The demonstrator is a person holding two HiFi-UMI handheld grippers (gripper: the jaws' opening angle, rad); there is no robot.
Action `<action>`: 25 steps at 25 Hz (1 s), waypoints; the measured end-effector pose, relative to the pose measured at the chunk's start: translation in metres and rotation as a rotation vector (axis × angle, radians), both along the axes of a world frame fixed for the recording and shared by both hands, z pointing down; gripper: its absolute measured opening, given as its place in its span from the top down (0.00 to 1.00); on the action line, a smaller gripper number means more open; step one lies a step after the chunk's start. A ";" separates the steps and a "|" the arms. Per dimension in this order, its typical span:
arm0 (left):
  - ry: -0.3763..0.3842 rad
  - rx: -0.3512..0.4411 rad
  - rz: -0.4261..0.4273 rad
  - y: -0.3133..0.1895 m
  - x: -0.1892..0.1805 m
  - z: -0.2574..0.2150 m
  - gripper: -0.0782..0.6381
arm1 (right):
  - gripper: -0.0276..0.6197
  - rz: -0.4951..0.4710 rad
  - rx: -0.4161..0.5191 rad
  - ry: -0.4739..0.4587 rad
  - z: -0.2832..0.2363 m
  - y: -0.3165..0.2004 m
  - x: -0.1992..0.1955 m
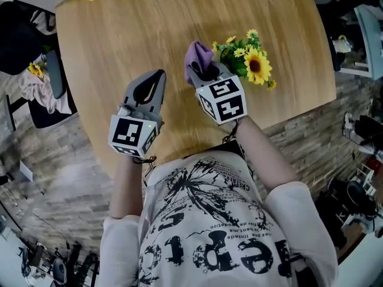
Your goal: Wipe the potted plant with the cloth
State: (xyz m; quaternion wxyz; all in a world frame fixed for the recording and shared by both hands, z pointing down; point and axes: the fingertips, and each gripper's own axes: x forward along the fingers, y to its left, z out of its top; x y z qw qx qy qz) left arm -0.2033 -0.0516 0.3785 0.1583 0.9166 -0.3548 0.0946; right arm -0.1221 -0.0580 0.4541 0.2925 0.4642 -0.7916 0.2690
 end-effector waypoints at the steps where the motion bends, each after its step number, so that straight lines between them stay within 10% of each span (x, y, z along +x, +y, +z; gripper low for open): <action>1: 0.000 -0.005 0.001 0.001 0.000 0.002 0.89 | 0.84 0.039 -0.041 -0.020 0.008 0.002 0.003; 25: -0.025 -0.029 0.118 0.012 0.026 0.030 0.89 | 0.82 0.431 -0.292 -0.232 0.059 0.035 0.059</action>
